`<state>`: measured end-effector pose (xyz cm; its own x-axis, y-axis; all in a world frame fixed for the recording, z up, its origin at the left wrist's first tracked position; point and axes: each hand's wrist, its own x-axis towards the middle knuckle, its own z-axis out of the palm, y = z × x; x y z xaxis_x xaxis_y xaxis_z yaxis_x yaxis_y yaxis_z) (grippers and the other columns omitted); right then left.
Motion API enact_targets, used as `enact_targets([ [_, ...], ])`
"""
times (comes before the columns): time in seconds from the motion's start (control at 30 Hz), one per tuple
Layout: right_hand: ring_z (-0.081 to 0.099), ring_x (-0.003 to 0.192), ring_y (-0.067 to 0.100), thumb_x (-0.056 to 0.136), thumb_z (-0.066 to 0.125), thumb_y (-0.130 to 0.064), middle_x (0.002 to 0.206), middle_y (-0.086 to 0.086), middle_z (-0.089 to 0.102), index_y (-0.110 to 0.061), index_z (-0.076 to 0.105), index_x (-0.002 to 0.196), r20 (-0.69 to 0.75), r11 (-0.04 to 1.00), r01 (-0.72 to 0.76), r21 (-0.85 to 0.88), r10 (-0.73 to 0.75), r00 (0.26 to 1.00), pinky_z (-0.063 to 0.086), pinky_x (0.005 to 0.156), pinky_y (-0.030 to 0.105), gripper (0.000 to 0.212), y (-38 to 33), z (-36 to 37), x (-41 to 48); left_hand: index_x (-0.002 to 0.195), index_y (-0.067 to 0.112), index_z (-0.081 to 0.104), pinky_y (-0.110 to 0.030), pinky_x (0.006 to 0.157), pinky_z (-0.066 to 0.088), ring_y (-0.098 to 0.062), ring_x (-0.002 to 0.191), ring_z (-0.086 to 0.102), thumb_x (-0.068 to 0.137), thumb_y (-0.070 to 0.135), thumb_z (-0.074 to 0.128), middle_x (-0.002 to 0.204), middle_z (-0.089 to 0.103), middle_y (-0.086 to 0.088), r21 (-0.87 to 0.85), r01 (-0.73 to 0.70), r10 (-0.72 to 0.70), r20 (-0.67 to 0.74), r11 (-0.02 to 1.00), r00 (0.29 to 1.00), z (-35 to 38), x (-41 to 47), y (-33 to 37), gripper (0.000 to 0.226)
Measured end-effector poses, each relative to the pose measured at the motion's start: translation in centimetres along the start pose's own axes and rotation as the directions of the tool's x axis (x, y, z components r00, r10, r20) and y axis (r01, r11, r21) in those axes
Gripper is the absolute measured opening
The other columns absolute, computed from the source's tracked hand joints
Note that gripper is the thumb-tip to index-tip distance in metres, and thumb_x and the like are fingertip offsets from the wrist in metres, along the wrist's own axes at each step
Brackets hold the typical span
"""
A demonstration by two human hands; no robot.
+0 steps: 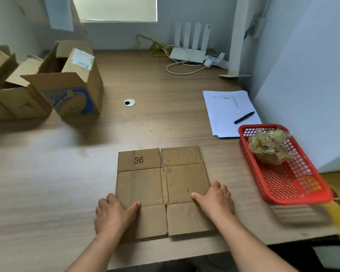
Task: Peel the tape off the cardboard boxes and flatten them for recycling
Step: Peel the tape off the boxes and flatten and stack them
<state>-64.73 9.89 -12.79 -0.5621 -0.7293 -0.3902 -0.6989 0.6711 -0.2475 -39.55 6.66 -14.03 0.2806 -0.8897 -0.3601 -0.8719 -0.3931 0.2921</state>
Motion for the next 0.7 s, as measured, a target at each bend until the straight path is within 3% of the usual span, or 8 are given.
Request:
enact_targets([
  [0.13, 0.042, 0.127, 0.029, 0.073, 0.068, -0.060, 0.139, 0.012, 0.040, -0.010, 0.033, 0.138, 0.012, 0.984, -0.126, 0.122, 0.126, 0.992, 0.039, 0.099, 0.036, 0.089, -0.2, -0.1, -1.9, 0.127, 0.000, 0.045, -0.044, 0.094, 0.047, -0.038, 0.119, 0.049, 0.066, 0.063, 0.076, 0.127, 0.051, -0.020, -0.050, 0.028, -0.025, 0.062, 0.998, 0.998, -0.6, 0.9, -0.5, 0.093],
  [0.27, 0.048, 0.121, 0.029, 0.080, 0.069, -0.047, 0.137, 0.010, 0.041, -0.013, 0.026, 0.137, 0.076, 0.962, -0.119, 0.245, 0.103, 0.992, 0.042, 0.090, 0.034, 0.079, 0.5, 0.1, -4.6, 0.125, 0.000, 0.042, -0.045, 0.088, 0.049, -0.039, 0.115, 0.051, 0.070, 0.055, 0.077, 0.125, 0.052, -0.019, -0.162, -0.035, 0.046, 0.063, 0.986, 0.997, -0.6, -0.1, -1.7, 0.085],
  [0.37, 0.041, 0.130, 0.026, 0.084, 0.066, -0.034, 0.146, 0.009, 0.035, -0.018, 0.010, 0.150, 0.148, 0.959, -0.081, 0.273, 0.042, 0.988, 0.036, 0.104, 0.034, 0.088, 1.4, 0.5, -6.9, 0.140, 0.006, 0.026, -0.048, 0.094, 0.046, -0.040, 0.121, 0.049, 0.080, 0.033, 0.075, 0.136, 0.047, -0.019, -0.338, -0.074, 0.124, 0.128, 0.938, 0.984, -0.6, -1.0, -2.5, 0.083],
  [0.47, 0.038, 0.132, 0.024, 0.087, 0.064, -0.032, 0.149, 0.008, 0.029, -0.019, 0.005, 0.152, 0.072, 0.957, -0.040, 0.288, 0.020, 0.997, 0.032, 0.107, 0.032, 0.088, 1.9, 0.3, -8.7, 0.153, 0.018, 0.008, -0.049, 0.103, 0.038, -0.037, 0.131, 0.041, 0.083, 0.018, 0.072, 0.147, 0.037, -0.017, -0.409, -0.155, 0.226, 0.130, 0.899, 0.965, -0.6, -1.9, -2.9, 0.095],
  [0.7, 0.037, 0.134, 0.022, 0.087, 0.066, -0.030, 0.149, 0.006, 0.029, -0.022, 0.011, 0.151, -0.114, 0.928, 0.057, 0.368, -0.016, 0.993, 0.031, 0.107, 0.032, 0.085, 4.2, -2.7, -10.7, 0.154, 0.027, 0.014, -0.046, 0.102, 0.035, -0.033, 0.127, 0.040, 0.087, 0.019, 0.069, 0.139, 0.039, -0.018, -0.471, -0.315, 0.377, 0.042, 0.824, 0.925, -2.1, -5.6, -1.0, 0.088],
])
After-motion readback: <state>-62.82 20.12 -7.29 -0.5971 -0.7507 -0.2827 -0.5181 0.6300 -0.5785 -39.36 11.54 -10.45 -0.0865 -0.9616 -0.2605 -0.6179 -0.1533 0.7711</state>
